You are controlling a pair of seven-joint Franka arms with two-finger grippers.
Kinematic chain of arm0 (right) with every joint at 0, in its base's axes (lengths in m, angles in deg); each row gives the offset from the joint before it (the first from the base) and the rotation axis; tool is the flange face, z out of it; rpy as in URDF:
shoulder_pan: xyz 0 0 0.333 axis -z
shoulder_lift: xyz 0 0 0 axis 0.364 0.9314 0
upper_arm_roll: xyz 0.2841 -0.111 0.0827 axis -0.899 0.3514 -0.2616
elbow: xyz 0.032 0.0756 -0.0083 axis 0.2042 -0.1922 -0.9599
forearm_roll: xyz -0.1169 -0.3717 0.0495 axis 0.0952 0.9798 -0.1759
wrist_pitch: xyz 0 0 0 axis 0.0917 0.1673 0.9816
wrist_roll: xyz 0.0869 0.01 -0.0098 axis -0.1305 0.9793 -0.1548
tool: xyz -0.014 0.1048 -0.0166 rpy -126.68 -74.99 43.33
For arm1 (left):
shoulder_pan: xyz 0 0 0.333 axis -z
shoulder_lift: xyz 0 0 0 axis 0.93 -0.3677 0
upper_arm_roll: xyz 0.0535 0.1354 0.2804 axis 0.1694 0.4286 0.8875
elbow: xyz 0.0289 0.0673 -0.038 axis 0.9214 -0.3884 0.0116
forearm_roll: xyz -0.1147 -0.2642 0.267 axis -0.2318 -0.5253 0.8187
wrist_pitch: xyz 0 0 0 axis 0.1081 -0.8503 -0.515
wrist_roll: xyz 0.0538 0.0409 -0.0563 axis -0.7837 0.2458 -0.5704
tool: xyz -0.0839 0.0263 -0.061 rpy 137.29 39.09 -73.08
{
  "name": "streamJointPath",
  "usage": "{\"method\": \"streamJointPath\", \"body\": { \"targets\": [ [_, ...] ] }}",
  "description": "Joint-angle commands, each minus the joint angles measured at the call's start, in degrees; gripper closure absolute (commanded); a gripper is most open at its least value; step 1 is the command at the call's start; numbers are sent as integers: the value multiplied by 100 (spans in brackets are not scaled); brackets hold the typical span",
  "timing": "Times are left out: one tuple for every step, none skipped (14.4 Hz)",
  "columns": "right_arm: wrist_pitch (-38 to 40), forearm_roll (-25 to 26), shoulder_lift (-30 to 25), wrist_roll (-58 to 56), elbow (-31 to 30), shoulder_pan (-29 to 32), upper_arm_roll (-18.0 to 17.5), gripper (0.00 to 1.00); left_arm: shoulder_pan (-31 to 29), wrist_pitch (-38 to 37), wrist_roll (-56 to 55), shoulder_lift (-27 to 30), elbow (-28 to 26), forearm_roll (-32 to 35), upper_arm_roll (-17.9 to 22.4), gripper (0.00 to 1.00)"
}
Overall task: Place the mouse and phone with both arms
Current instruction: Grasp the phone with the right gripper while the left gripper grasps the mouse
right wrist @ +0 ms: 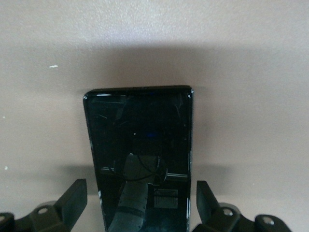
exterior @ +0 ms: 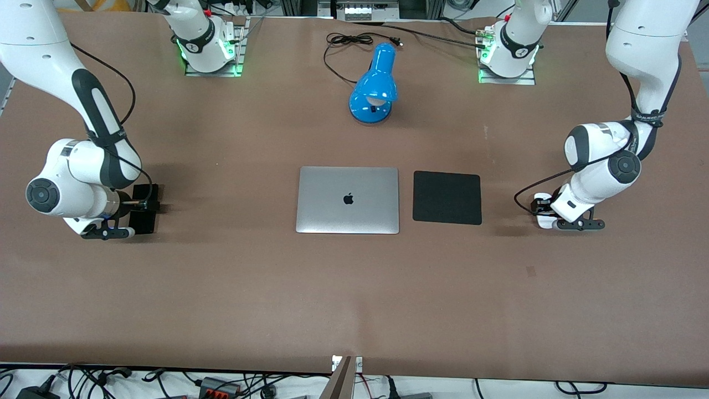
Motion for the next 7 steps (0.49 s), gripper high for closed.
{"method": "streamJointPath", "body": {
  "targets": [
    [-116,85,56,-108,-43,131,-84,0,49,-341,12,338,102,89,-49,68],
    [-116,85,65,-117,-43,140,-84,0,75,-866,-15,461,337,89,-84,68],
    [-107,85,65,-117,-43,140,-84,0,75,-1619,-24,506,670,80,-215,68],
    [-99,85,65,-126,-43,140,-84,0,75,-2558,-154,498,1169,89,-356,68],
    [-72,76,56,-56,-51,140,-84,0,93,-3203,-330,498,1514,89,-470,68],
    [-37,76,56,-47,-51,140,-84,15,119,-3714,-488,507,1830,89,-706,68],
    [15,76,47,-47,-51,157,-84,32,145,-3997,-559,507,1982,89,-909,67]
  ]
}}
